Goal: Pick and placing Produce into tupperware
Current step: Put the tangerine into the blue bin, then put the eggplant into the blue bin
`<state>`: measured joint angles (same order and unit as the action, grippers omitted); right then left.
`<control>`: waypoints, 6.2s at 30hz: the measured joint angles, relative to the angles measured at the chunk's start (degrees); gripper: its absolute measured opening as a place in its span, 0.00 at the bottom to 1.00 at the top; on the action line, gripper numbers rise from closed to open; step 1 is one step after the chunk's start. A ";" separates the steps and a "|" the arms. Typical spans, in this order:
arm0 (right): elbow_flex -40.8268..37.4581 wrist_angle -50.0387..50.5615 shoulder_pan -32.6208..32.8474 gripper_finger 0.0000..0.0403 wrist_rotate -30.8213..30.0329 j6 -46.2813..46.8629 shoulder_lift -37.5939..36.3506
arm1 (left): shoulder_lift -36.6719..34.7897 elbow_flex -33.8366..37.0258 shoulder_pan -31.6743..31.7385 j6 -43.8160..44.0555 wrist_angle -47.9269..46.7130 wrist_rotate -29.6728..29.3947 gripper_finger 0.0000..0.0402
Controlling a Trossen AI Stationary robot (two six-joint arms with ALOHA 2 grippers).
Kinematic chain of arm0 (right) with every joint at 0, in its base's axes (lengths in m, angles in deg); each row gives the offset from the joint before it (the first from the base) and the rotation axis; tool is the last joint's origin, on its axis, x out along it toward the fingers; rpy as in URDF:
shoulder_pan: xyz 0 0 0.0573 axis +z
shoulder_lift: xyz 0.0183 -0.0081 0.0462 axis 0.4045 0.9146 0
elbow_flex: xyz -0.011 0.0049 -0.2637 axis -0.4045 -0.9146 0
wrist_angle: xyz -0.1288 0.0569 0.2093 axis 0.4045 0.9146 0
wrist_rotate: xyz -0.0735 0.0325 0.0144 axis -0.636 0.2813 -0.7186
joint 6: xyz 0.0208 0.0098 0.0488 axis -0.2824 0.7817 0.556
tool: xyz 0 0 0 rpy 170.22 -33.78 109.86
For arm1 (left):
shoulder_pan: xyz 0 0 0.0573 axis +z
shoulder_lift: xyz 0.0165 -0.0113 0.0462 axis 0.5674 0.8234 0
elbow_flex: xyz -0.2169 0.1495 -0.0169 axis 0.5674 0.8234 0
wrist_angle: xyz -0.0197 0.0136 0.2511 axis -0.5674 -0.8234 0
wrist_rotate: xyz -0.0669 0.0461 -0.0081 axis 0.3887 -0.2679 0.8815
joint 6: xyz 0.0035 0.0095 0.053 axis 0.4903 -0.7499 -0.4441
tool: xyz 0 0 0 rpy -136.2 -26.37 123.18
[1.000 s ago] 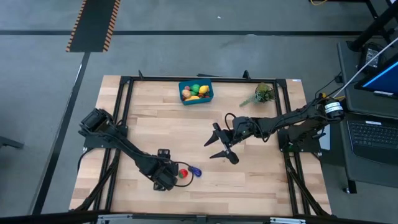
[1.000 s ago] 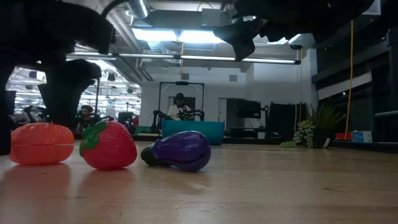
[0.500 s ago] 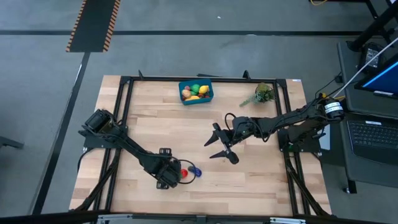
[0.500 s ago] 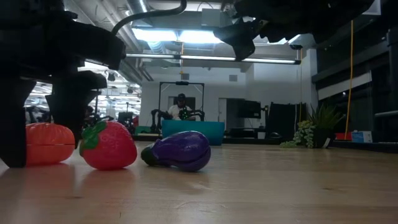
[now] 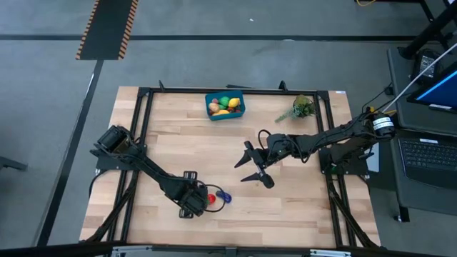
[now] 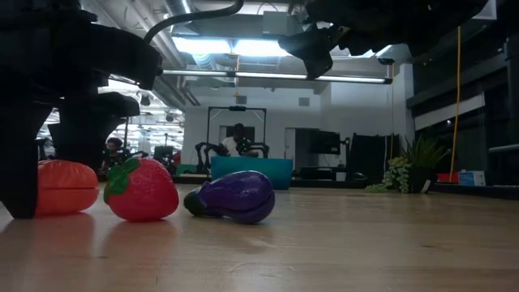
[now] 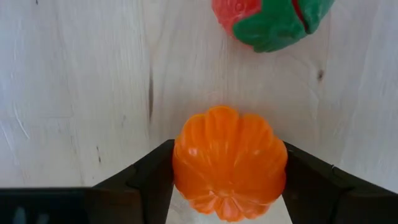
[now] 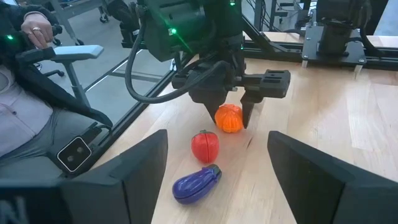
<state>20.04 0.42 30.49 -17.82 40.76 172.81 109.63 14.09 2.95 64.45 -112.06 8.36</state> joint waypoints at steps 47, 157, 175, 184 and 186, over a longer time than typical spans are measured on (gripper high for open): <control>0.00 1.77 1.22 0.69 -2.58 -2.09 0.00 | -64.31 37.78 3.73 -15.21 26.18 -20.31 0.57; -28.41 -51.95 -14.58 0.69 -3.45 6.25 8.85 | 6.49 -22.06 69.96 -53.41 8.67 16.34 0.57; -28.39 -51.93 -14.58 0.69 -3.46 6.25 8.85 | 10.03 -24.30 70.66 -54.04 3.91 14.90 0.60; -28.39 -51.93 -14.58 0.69 -3.46 6.25 8.85 | 9.64 -24.30 69.73 -54.05 3.86 14.45 0.78; -28.39 -51.93 -14.58 0.69 -3.46 6.25 8.85 | 9.47 -24.28 69.46 -53.77 3.44 13.64 0.78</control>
<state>-8.35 -51.51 15.91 -21.28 47.01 181.66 119.10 -10.19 72.41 10.68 -108.61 22.00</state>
